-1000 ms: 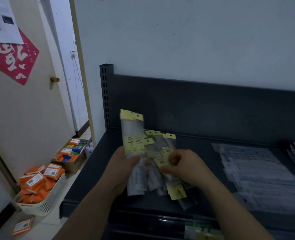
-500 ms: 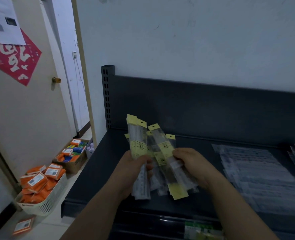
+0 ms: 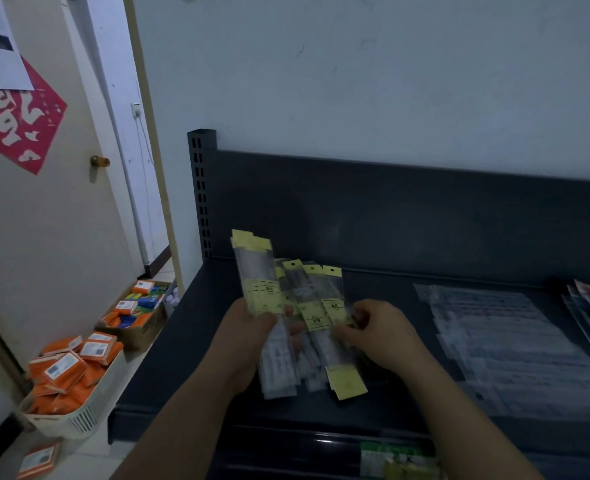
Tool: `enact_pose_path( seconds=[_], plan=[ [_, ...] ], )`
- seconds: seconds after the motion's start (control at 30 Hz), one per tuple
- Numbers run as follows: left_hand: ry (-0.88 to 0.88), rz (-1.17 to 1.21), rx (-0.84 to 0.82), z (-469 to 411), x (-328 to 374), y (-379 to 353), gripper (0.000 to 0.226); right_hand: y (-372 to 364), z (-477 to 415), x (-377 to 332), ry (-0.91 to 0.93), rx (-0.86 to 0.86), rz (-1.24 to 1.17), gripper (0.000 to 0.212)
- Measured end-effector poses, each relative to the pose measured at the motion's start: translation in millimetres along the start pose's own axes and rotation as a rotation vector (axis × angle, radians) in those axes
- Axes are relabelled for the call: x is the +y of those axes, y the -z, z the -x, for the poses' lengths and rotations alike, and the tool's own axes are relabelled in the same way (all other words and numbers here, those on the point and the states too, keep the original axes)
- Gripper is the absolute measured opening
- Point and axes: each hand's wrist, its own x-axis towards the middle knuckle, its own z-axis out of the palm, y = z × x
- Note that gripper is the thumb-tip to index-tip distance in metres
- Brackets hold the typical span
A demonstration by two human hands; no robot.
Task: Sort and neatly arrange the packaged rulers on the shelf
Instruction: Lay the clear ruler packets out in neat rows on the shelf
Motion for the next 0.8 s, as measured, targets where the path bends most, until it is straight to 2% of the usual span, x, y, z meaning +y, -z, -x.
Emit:
enact_pose_path(
  seconds=[0.13,0.3,0.47,0.57,0.67,0.8],
  plan=[
    [0.039,-0.021,0.021,-2,-1,-3,0.03,0,-11,6,-0.075,-0.046,0.031,0.037],
    [0.058,-0.084,0.023,-2,-2,-8,0.033,5,-15,4,-0.205,-0.144,-0.112,0.039],
    [0.055,-0.077,0.041,2,1,-10,0.028,19,-10,3,-0.242,-0.208,-0.216,0.024],
    [0.046,-0.065,0.052,4,5,-13,0.018,21,-7,5,-0.177,-0.173,-0.427,0.011],
    [0.002,-0.105,0.044,2,4,-17,0.006,20,-7,1,-0.136,-0.193,-0.707,0.01],
    [-0.062,-0.143,-0.117,0,-1,-23,0.021,13,-5,-14,-0.129,-0.265,-0.879,0.009]
  ],
)
